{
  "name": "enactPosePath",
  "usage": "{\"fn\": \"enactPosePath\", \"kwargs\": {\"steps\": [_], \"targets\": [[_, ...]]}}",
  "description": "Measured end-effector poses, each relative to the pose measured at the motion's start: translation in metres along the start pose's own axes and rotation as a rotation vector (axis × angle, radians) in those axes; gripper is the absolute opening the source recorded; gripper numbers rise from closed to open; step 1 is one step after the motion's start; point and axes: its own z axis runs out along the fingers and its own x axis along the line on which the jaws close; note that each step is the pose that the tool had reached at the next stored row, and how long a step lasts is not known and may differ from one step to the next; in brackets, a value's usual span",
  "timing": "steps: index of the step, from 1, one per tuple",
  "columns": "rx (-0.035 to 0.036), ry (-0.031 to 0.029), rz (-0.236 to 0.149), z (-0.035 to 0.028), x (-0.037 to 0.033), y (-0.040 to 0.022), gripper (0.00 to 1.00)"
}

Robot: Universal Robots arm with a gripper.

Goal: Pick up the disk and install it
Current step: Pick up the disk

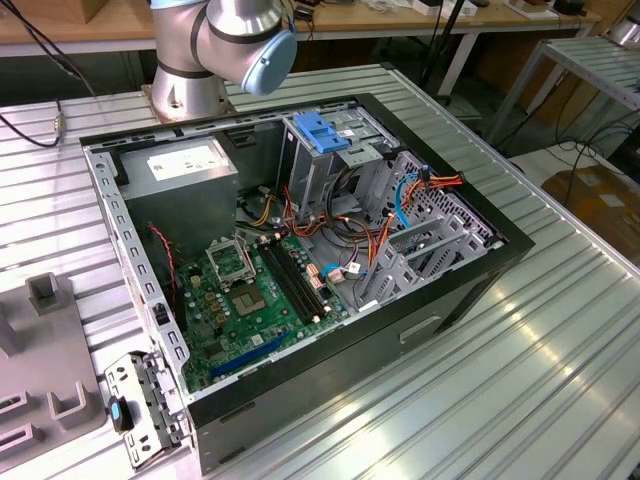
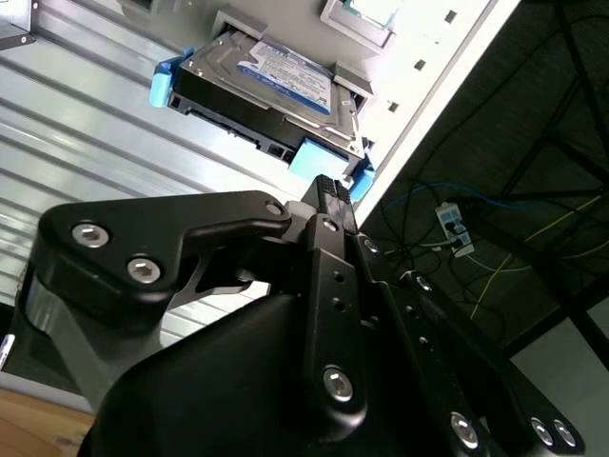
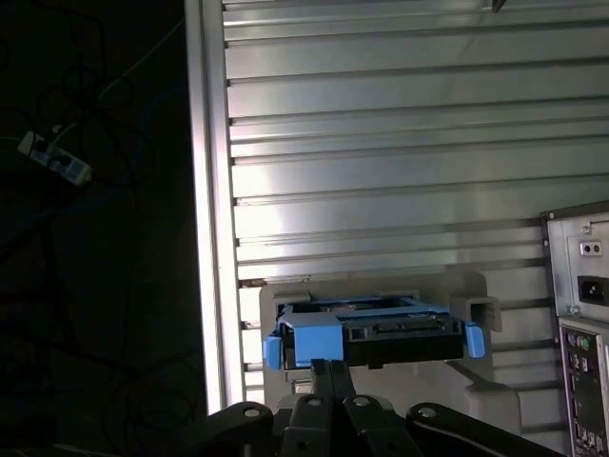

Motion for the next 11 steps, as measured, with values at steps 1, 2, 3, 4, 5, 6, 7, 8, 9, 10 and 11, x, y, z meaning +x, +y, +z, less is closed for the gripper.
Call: {"fn": "enactPosePath", "kwargs": {"steps": [1, 2, 3, 4, 5, 6, 7, 8, 9, 10, 11], "targets": [[0.0, 0.0, -0.001, 0.0, 0.0, 0.0, 0.11], [0.0, 0.0001, -0.002, 0.0, 0.0, 0.0, 0.11], [-0.0001, 0.0003, -0.006, 0.0, 0.0, 0.0, 0.11], [-0.0003, 0.0008, -0.017, -0.0001, 0.0001, 0.0, 0.11], [-0.0006, 0.0014, -0.032, 0.0, 0.0001, 0.0, 0.11], [-0.001, 0.0018, -0.044, 0.0001, 0.0001, 0.0, 0.11], [-0.0013, 0.0026, -0.06, 0.0001, 0.0001, 0.0, 0.11], [-0.0016, 0.0033, -0.078, 0.0001, 0.0, 0.0, 0.11], [-0.0019, 0.004, -0.092, 0.0001, 0.0, 0.0, 0.11], [-0.0022, 0.0047, -0.108, 0.0002, 0.0, 0.0, 0.11], [-0.0025, 0.0053, -0.122, 0.0002, 0.0, 0.0, 0.11]]}}
